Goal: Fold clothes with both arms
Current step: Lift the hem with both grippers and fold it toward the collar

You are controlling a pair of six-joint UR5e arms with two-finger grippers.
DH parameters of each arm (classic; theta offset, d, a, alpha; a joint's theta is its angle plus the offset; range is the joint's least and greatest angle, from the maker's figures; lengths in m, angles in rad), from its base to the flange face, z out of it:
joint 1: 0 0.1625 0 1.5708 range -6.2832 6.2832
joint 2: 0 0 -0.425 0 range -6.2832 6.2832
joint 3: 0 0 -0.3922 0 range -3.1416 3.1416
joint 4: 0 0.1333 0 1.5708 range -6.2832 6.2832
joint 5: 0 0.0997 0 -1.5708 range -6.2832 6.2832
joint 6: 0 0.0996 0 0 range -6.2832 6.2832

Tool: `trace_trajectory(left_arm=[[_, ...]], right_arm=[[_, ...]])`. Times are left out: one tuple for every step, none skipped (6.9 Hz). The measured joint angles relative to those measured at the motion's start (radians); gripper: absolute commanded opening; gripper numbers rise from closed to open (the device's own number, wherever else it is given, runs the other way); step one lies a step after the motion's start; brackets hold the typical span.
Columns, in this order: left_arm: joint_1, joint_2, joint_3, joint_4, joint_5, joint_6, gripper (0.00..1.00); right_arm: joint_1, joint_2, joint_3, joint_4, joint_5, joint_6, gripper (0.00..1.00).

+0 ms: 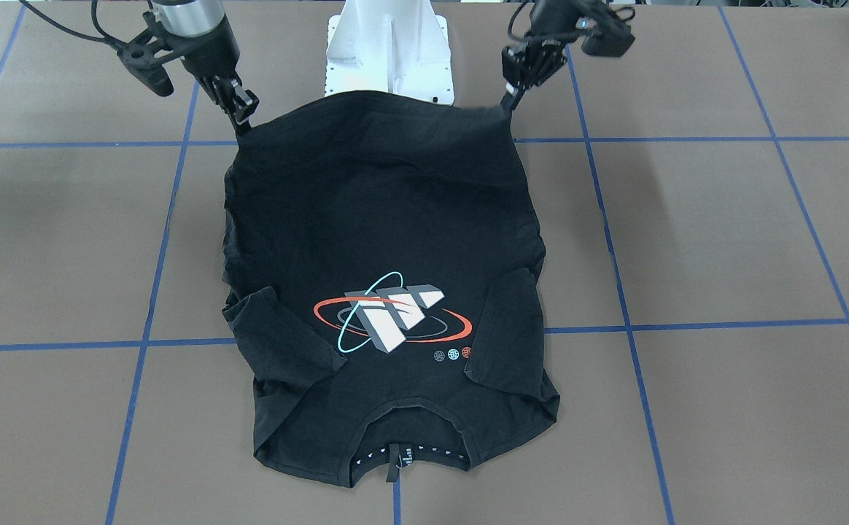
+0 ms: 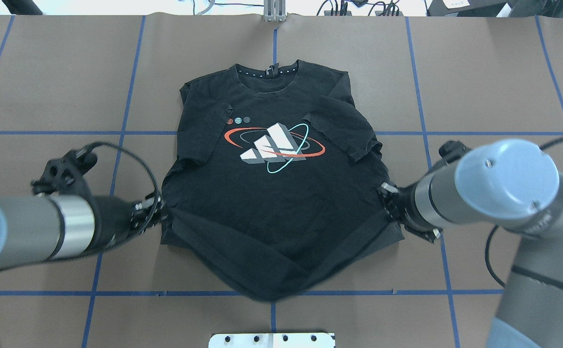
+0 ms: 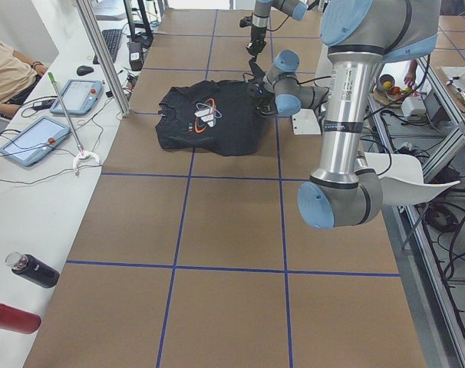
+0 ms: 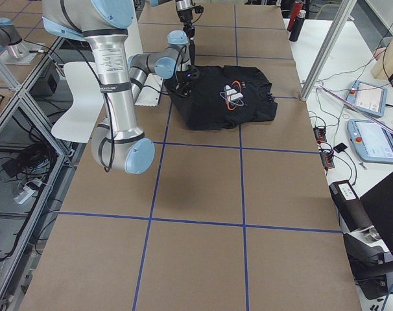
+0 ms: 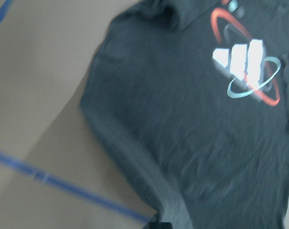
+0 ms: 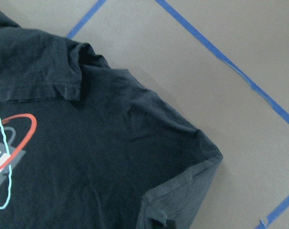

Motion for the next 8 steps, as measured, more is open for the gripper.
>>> trace_trajectory(left_arm=[[-0.083,-0.047,0.077,-0.002,-0.020,0.072,0.00],[-0.156,-0.073,0.131,-0.006,-0.047,0.142,0.00],[-0.213,-0.090,0.179,-0.010,-0.062,0.206,0.00],[-0.249,-0.114,0.231,-0.014,-0.068,0.251,0.00],[-0.274,-0.147,0.287,-0.024,-0.070,0.275,0.00],[-0.296,-0.166,0.336,-0.052,-0.071,0.298,0.00],[-0.317,-0.174,0.371,-0.080,-0.072,0.320,0.00],[-0.337,-0.176,0.386,-0.092,-0.083,0.334,0.00]], right_arm=[[0.062,0.046,-0.068,-0.008,0.009,-0.054,0.00],[0.127,0.087,-0.135,-0.011,0.013,-0.113,0.00],[0.197,0.128,-0.212,-0.011,0.025,-0.173,0.00],[0.258,0.172,-0.291,-0.009,0.046,-0.230,0.00],[0.298,0.218,-0.371,-0.006,0.058,-0.272,0.00],[0.323,0.248,-0.442,0.026,0.064,-0.301,0.00],[0.342,0.265,-0.501,0.082,0.067,-0.318,0.00],[0.352,0.286,-0.546,0.119,0.070,-0.325,0.00]])
